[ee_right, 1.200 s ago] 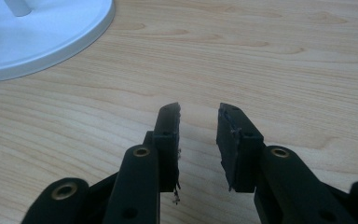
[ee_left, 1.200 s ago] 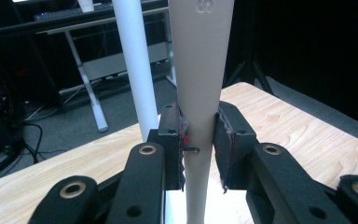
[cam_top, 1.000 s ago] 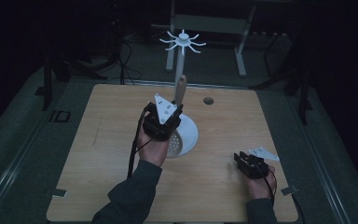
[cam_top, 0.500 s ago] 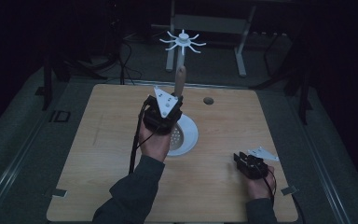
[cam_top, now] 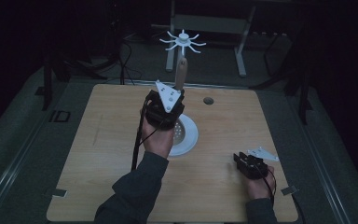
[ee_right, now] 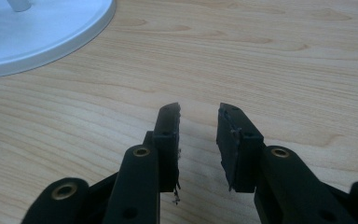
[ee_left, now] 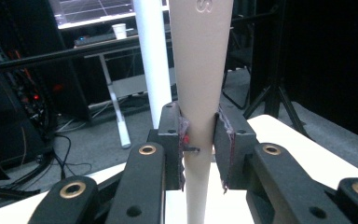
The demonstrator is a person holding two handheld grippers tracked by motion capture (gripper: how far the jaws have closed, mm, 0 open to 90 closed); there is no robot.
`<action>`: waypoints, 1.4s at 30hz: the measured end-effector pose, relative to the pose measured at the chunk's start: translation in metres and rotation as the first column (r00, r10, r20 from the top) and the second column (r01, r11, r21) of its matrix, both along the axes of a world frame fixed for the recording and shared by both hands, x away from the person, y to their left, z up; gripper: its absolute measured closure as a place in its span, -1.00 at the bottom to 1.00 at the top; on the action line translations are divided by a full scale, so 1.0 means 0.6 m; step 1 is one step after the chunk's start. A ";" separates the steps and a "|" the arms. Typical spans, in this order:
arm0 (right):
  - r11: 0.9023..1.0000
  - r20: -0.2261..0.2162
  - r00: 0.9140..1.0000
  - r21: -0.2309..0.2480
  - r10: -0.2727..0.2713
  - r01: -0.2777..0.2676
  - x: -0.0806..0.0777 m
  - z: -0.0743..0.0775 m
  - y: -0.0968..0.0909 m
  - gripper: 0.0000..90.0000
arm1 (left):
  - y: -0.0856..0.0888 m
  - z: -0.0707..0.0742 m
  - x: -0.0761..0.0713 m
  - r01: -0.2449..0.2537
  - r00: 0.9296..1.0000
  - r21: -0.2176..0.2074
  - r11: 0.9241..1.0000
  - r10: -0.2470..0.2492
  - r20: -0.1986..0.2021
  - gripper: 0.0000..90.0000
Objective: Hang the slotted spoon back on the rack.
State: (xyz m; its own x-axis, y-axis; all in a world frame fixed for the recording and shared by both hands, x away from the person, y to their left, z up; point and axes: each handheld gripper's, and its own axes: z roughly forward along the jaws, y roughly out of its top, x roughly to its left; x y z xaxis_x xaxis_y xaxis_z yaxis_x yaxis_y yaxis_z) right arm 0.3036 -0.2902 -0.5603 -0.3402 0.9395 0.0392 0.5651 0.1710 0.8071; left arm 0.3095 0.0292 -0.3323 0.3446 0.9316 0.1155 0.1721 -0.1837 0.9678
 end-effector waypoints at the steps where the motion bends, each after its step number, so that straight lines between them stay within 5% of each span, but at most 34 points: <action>1: 1.000 0.000 1.000 0.000 0.000 0.000 0.000 0.000 0.000 0.54 | 0.000 0.002 0.000 -0.001 1.000 -0.001 1.000 0.001 0.003 0.65; 42: 1.000 -0.001 1.000 -0.001 0.003 -0.003 -0.001 -0.001 0.000 0.54 | -0.010 0.018 0.018 -0.084 0.996 0.063 0.994 0.083 0.012 0.65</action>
